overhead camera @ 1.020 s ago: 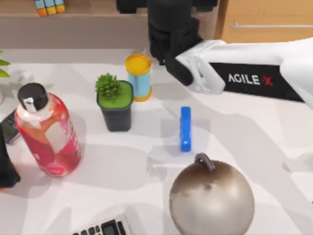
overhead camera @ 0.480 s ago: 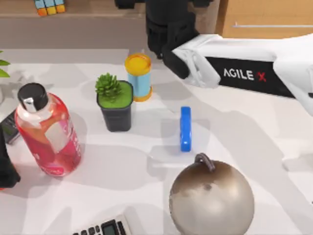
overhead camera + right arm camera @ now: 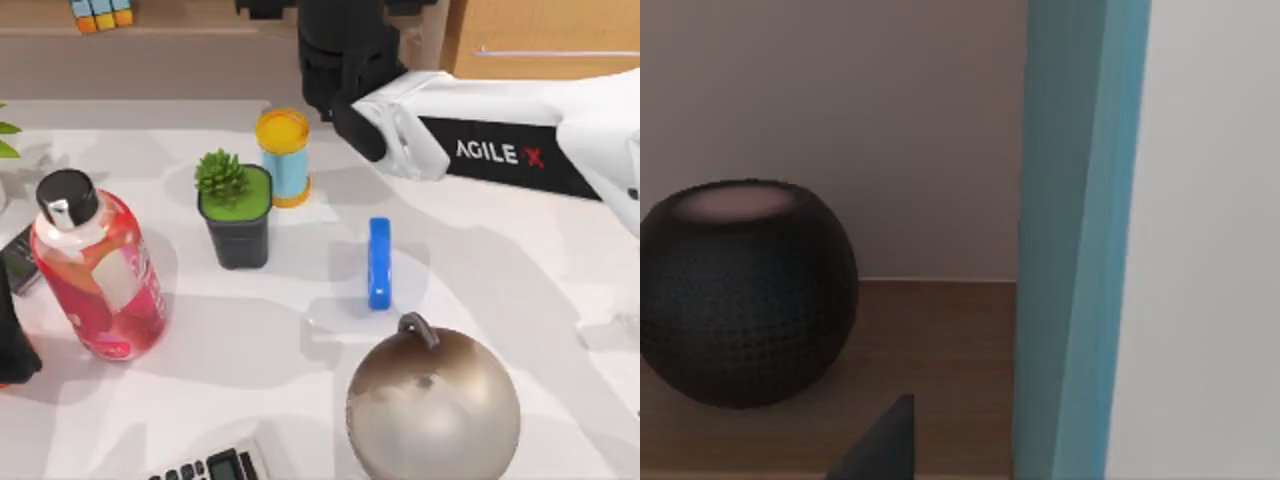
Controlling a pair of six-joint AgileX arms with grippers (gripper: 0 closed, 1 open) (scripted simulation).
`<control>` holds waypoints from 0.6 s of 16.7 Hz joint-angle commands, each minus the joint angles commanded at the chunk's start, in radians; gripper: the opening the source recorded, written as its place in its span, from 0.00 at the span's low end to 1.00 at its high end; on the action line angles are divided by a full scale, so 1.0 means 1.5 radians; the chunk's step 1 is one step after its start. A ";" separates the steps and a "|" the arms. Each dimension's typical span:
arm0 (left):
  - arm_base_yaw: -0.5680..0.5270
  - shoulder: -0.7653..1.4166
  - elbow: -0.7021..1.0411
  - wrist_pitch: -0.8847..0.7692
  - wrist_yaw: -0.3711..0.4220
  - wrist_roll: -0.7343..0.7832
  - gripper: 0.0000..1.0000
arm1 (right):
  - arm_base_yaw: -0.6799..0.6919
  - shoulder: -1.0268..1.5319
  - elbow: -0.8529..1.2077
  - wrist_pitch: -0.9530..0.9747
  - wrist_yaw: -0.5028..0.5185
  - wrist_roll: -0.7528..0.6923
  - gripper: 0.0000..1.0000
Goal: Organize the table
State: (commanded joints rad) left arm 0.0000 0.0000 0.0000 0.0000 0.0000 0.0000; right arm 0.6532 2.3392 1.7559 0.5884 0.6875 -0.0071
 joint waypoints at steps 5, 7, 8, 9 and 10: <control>0.000 0.000 0.000 0.000 0.000 0.000 1.00 | 0.000 0.000 0.000 0.000 0.000 0.000 0.32; 0.000 0.000 0.000 0.000 0.000 0.000 1.00 | 0.000 0.000 0.000 0.000 0.000 0.000 0.17; 0.000 0.000 0.000 0.000 0.000 0.000 1.00 | 0.000 0.000 0.000 0.000 0.000 0.000 0.10; 0.000 0.000 0.000 0.000 0.000 0.000 1.00 | 0.000 0.000 0.000 0.000 0.000 0.000 0.02; 0.000 0.000 0.000 0.000 0.000 0.000 1.00 | 0.000 0.000 0.000 0.000 0.000 0.000 0.00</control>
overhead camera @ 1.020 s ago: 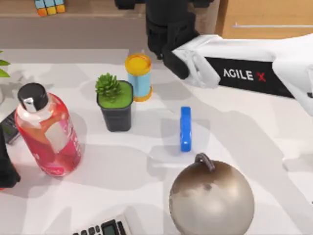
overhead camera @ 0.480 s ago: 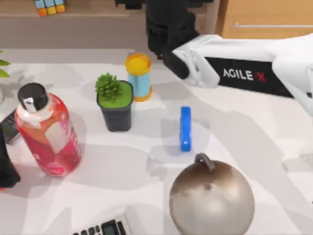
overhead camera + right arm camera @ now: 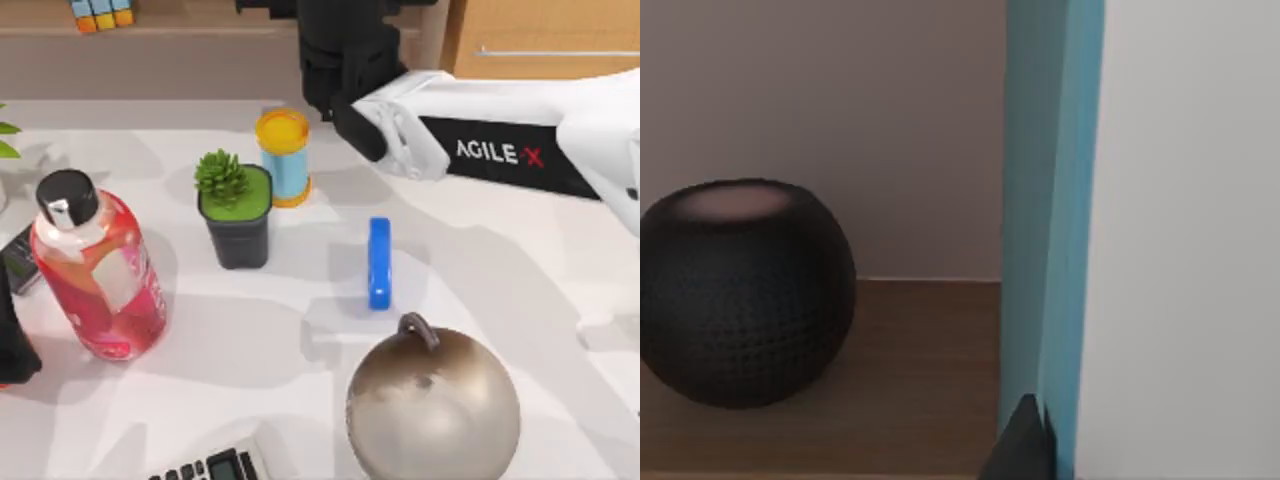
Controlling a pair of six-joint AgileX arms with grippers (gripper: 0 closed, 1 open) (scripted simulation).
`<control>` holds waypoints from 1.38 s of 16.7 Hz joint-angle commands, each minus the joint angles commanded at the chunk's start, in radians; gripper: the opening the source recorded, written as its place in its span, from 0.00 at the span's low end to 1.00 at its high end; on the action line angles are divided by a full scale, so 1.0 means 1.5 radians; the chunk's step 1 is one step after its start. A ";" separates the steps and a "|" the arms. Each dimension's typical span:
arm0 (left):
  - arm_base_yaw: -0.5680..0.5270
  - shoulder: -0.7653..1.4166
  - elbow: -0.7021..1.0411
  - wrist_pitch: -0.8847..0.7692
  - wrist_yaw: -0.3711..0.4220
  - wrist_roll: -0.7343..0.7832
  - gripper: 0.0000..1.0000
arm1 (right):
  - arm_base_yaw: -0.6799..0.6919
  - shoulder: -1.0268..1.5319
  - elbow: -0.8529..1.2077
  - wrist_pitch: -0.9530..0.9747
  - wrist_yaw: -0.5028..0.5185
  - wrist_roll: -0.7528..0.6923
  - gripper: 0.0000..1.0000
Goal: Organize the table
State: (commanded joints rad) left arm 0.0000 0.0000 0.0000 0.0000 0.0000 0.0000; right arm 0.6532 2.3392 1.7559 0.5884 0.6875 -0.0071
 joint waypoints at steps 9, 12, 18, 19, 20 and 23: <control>0.000 0.000 0.000 0.000 0.000 0.000 1.00 | 0.003 -0.003 -0.002 0.000 0.000 0.001 0.00; 0.000 0.000 0.000 0.000 0.000 0.000 1.00 | 0.016 -0.032 -0.038 0.007 0.011 0.002 0.00; 0.000 0.000 0.000 0.000 0.000 0.000 1.00 | 0.038 -0.092 -0.113 0.021 0.034 0.002 0.00; 0.000 0.000 0.000 0.000 0.000 0.000 1.00 | 0.038 -0.092 -0.113 0.021 0.034 0.002 0.00; 0.000 0.000 0.000 0.000 0.000 0.000 1.00 | 0.038 -0.092 -0.113 0.021 0.034 0.002 0.00; 0.000 0.000 0.000 0.000 0.000 0.000 1.00 | 0.032 -0.093 -0.114 0.020 0.027 0.007 0.00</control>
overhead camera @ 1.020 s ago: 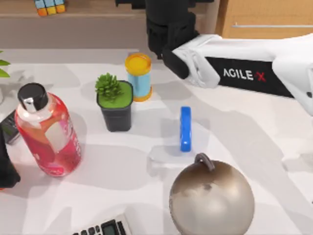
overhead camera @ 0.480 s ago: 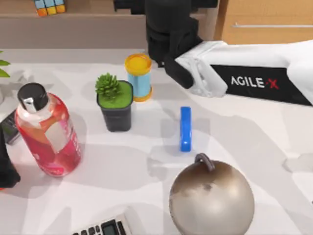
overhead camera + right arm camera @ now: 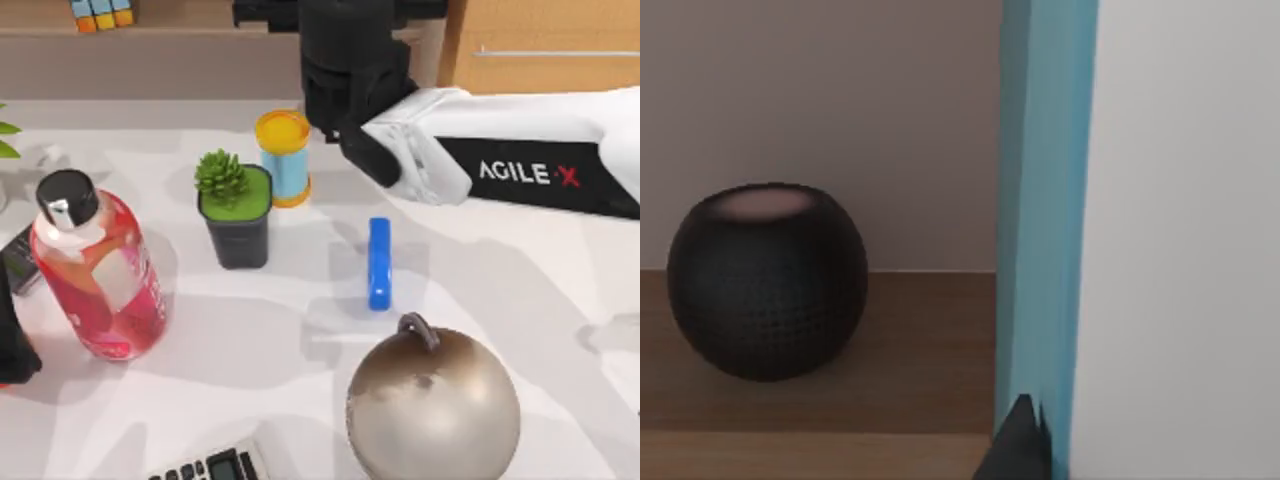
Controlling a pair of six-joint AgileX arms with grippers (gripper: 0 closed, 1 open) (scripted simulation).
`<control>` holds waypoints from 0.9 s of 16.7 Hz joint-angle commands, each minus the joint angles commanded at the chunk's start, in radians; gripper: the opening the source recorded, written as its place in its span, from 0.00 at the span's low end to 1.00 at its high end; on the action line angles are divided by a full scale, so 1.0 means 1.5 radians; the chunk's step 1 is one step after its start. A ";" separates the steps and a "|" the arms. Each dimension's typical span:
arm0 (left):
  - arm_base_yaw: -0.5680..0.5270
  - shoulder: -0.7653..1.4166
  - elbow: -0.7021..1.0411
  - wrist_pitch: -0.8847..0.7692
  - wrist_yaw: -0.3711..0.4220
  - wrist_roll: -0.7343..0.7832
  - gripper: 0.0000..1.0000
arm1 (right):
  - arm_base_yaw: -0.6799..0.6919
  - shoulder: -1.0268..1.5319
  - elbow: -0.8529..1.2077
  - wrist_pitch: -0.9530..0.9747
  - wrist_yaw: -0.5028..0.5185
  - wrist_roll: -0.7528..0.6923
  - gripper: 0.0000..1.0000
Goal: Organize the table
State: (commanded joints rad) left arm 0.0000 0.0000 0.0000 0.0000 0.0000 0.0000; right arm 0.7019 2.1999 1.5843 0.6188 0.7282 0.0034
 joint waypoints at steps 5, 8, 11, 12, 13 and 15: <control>0.000 0.000 0.000 0.000 0.000 0.000 1.00 | -0.019 -0.087 -0.094 0.001 -0.110 0.086 0.00; 0.000 0.000 0.000 0.000 0.000 0.000 1.00 | -0.036 -0.171 -0.197 -0.001 -0.230 0.178 0.00; 0.000 0.000 0.000 0.000 0.000 0.000 1.00 | -0.063 -0.263 -0.314 -0.002 -0.368 0.283 0.00; 0.000 0.000 0.000 0.000 0.000 0.000 1.00 | -0.075 -0.291 -0.356 -0.003 -0.415 0.319 0.00; 0.000 0.000 0.000 0.000 0.000 0.000 1.00 | -0.090 -0.317 -0.400 -0.005 -0.463 0.355 0.00; 0.000 0.000 0.000 0.000 0.000 0.000 1.00 | -0.126 -0.364 -0.484 -0.009 -0.555 0.426 0.00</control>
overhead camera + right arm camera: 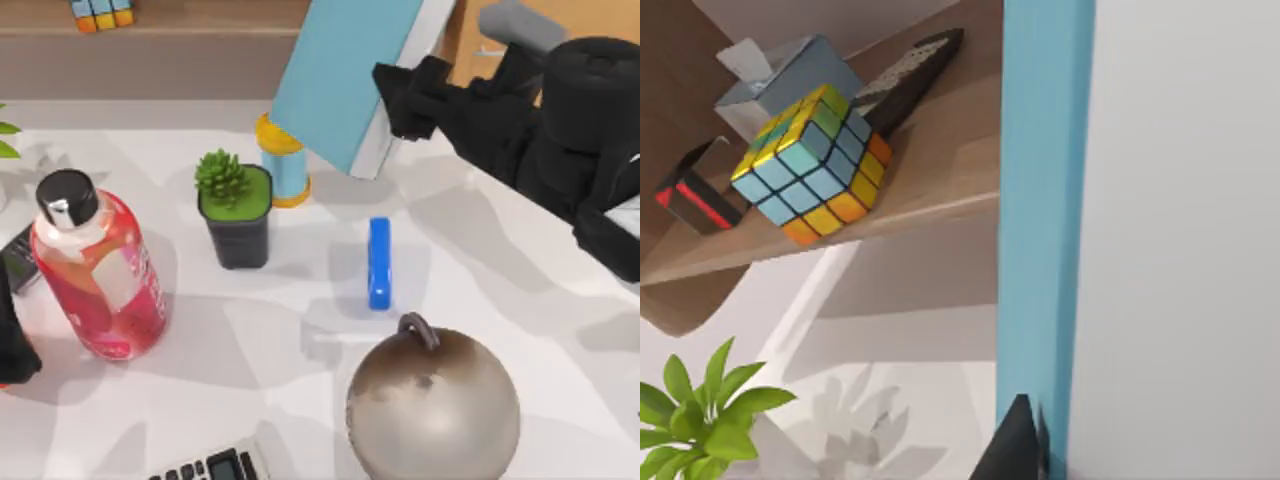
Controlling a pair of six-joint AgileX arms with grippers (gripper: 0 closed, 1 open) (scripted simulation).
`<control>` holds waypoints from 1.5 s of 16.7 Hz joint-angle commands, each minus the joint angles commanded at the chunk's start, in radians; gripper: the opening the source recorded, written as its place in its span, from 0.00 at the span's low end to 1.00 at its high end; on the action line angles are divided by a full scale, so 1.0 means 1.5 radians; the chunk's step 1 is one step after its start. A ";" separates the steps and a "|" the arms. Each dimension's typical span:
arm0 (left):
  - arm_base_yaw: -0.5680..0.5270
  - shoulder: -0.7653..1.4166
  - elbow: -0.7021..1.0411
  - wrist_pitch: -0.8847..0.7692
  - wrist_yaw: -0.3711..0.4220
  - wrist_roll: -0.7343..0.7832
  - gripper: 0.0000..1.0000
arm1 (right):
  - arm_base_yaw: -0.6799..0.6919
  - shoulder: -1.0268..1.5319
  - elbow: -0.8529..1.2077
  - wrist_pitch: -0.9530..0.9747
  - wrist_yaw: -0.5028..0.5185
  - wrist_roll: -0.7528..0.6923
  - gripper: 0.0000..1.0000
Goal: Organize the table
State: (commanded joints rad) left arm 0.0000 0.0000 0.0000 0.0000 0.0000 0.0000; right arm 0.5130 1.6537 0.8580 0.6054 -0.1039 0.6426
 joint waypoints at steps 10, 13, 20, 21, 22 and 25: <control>0.000 0.000 0.000 0.000 0.000 0.000 1.00 | -0.360 -0.076 -0.168 0.030 -0.272 0.321 0.00; 0.000 0.000 0.000 0.000 0.000 0.000 1.00 | -0.495 -0.036 -0.152 0.035 -0.280 0.399 0.00; 0.000 0.000 0.000 0.000 0.000 0.000 1.00 | -0.675 0.098 -0.017 0.051 -0.246 0.516 0.00; 0.000 0.000 0.000 0.000 0.000 0.000 1.00 | -0.682 0.117 0.002 0.052 -0.241 0.525 0.00; 0.000 0.000 0.000 0.000 0.000 0.000 1.00 | -0.686 0.134 0.016 0.053 -0.236 0.531 0.00; 0.000 0.000 0.000 0.000 0.000 0.000 1.00 | -0.687 0.148 0.027 0.052 -0.233 0.536 0.00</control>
State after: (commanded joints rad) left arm 0.0000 0.0000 0.0000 0.0000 0.0000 0.0000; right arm -0.5182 1.8760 0.8986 0.6841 -0.4532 1.4463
